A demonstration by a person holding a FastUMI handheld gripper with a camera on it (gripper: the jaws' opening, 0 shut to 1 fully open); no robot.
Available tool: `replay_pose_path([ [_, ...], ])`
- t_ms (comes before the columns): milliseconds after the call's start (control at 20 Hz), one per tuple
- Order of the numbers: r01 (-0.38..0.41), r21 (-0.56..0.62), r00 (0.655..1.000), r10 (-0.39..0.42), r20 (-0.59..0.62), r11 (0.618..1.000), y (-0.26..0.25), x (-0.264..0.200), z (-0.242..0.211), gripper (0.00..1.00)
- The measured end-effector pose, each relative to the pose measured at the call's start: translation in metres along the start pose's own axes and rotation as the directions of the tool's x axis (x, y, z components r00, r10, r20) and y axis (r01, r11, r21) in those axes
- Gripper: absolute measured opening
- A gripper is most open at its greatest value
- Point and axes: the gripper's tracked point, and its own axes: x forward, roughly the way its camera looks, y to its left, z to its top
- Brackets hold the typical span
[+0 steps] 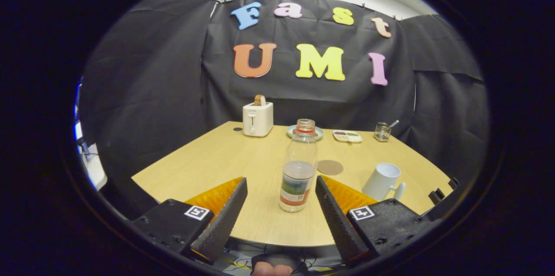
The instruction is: Take the bottle from table, then pour the juice into the cup, finally place the bottle on the coaster
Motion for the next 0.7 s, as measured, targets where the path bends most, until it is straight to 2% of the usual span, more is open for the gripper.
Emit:
replay_pose_path([
  [200, 0.028, 0.044, 0.998, -0.025, -0.059, 0.999, -0.012, 0.025, -0.023, 1.00],
  [350, 0.077, 0.048, 0.994, -0.073, -0.087, 0.996, -0.028, 0.043, -0.031, 1.00],
  [700, 0.079, 0.023, 0.990, -0.076, -0.120, 0.997, -0.033, 0.084, -0.034, 1.00],
])
